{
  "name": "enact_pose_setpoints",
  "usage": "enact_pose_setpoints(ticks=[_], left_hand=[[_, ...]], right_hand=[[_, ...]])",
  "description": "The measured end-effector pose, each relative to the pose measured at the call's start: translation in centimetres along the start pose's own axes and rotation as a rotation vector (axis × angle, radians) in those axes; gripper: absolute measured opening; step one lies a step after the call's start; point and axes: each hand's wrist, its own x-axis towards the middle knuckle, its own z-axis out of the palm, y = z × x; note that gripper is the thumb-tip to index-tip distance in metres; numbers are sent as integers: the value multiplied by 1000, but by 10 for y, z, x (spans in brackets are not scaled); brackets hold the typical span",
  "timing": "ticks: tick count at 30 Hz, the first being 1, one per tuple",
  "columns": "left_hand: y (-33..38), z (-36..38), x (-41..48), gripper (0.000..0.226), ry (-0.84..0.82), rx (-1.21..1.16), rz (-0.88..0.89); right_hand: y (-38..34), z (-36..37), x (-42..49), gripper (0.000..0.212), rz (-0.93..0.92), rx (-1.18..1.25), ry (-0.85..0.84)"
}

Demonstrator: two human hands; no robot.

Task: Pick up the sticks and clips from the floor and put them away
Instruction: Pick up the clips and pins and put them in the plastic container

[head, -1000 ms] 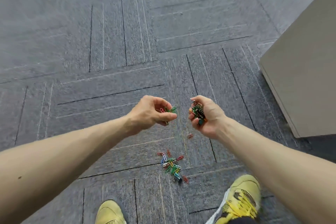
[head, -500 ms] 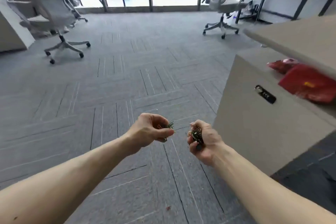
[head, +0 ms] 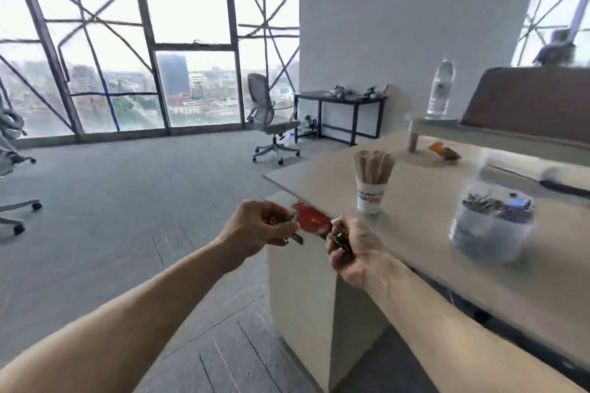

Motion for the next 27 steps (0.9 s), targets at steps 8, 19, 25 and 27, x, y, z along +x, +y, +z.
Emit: enact_pose_setpoints(ticks=[8,19,25,27], left_hand=[[94,117,9,11,-133,-11,116],[144,232,68,16,-226,11,200],[148,273,110,13,-239,106,199],[146,284,125,14,-251,144,197]], right_hand=[[-93,-94,-90,22,-214,43,203],[-185,-172,-119,20,-356,2,402],[-223,-185,-99,22,-365,-54,445],[-234,-188,-84,22,-364,-78,462]])
